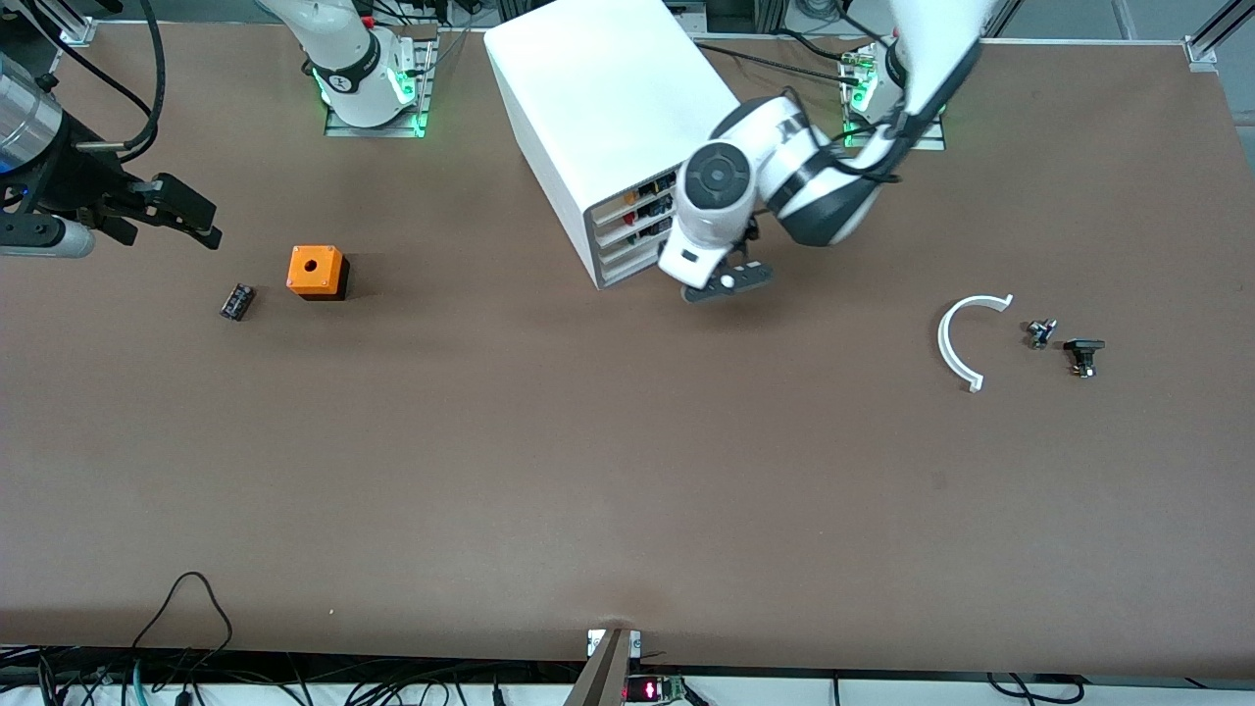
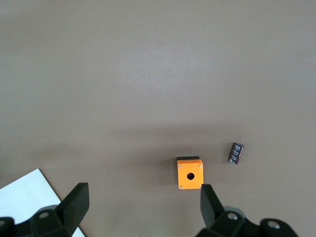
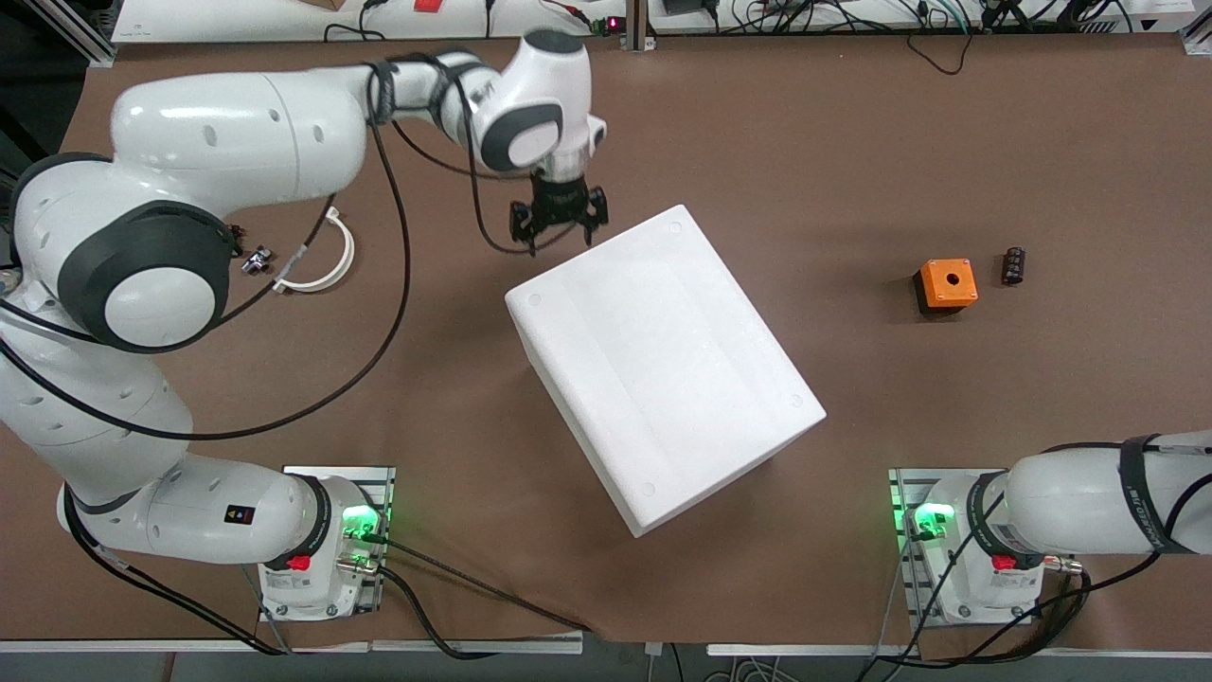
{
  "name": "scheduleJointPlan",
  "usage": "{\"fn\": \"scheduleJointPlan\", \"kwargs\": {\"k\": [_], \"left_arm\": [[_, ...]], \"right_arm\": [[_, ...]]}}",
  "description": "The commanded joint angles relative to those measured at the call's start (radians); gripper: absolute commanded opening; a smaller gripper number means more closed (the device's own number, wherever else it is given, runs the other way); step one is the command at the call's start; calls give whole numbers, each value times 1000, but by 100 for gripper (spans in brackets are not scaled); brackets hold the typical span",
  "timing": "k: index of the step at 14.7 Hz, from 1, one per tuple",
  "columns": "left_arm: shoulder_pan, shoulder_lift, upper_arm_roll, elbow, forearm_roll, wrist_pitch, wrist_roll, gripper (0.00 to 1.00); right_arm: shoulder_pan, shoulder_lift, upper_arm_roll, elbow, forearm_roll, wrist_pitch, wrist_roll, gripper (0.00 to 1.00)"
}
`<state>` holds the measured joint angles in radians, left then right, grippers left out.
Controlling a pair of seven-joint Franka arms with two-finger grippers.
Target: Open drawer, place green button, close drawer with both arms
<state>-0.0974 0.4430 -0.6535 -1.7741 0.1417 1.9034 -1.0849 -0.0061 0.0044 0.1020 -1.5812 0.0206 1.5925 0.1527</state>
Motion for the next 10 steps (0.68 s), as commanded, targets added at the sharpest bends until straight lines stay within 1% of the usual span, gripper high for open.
{"fn": "scheduleJointPlan", "kwargs": {"k": [1,2,5,6,7,9,10], "left_arm": [[82,-36,-9,103,-4,-136,150,100],[111,-62,-8,114,-2,-154,214,100],[243,-153,-12,122,12,-164,414,100],[270,-179,-6,122,10,-165,498,100],[275,-214,15,119,9,-167,584,100],[256,-289,136,111,-8,-170,734,100],[240,-326,202,105,-25,-170,846,100]], "right_arm": [[5,6,1,23,-8,-39,7,100],[8,6,1,24,-13,-29,5,100],[8,9,1,26,-28,-26,-2,100],[8,9,1,26,-31,-25,-2,100],[8,11,1,26,-34,-23,-4,100],[8,17,1,41,-33,-19,-7,100],[8,26,1,49,-33,-19,-7,100]]}}
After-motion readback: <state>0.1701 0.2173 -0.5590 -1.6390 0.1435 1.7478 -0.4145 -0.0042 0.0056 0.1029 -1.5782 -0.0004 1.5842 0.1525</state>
